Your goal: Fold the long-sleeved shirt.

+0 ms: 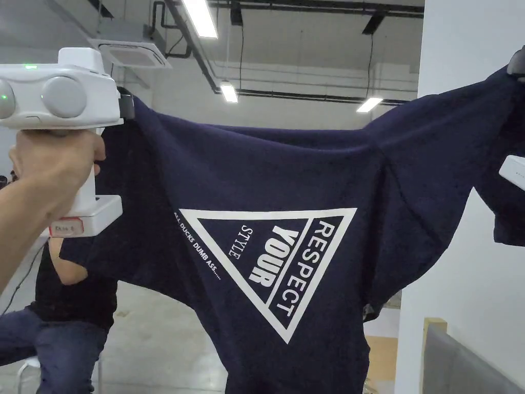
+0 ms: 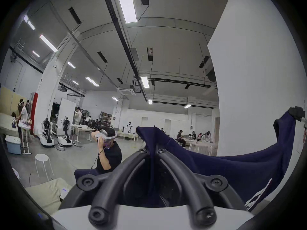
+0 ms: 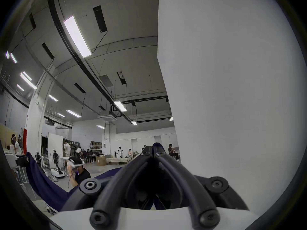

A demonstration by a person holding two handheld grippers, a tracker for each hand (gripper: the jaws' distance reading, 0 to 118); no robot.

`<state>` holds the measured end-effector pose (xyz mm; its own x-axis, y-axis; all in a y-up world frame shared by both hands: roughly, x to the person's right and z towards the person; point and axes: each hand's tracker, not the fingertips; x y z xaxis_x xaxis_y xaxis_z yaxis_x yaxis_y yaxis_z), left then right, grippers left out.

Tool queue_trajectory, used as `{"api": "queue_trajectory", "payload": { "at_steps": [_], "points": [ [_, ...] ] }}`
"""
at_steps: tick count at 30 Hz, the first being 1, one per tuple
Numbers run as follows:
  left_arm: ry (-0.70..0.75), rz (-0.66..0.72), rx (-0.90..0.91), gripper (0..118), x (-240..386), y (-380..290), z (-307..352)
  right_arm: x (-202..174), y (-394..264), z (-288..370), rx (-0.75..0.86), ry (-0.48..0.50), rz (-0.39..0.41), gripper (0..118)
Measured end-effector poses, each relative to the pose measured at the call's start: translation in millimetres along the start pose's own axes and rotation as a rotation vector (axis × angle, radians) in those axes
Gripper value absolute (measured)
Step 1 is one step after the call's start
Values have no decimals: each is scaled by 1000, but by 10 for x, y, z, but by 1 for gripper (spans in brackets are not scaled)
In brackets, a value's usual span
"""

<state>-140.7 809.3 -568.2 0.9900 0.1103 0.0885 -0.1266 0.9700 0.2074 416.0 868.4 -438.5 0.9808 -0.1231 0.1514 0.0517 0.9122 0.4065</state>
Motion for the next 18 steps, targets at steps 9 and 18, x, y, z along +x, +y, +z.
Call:
{"api": "queue_trajectory", "payload": {
  "at_steps": [9,18],
  "points": [
    [-86,-129,-234,9,-24,-1551,269,316,-1361,374,-230,-2,-23,0],
    [-159,-109,-450,9,-273,-3177,1322,699,-2560,1314,-437,5,-32,0]
  ]
}}
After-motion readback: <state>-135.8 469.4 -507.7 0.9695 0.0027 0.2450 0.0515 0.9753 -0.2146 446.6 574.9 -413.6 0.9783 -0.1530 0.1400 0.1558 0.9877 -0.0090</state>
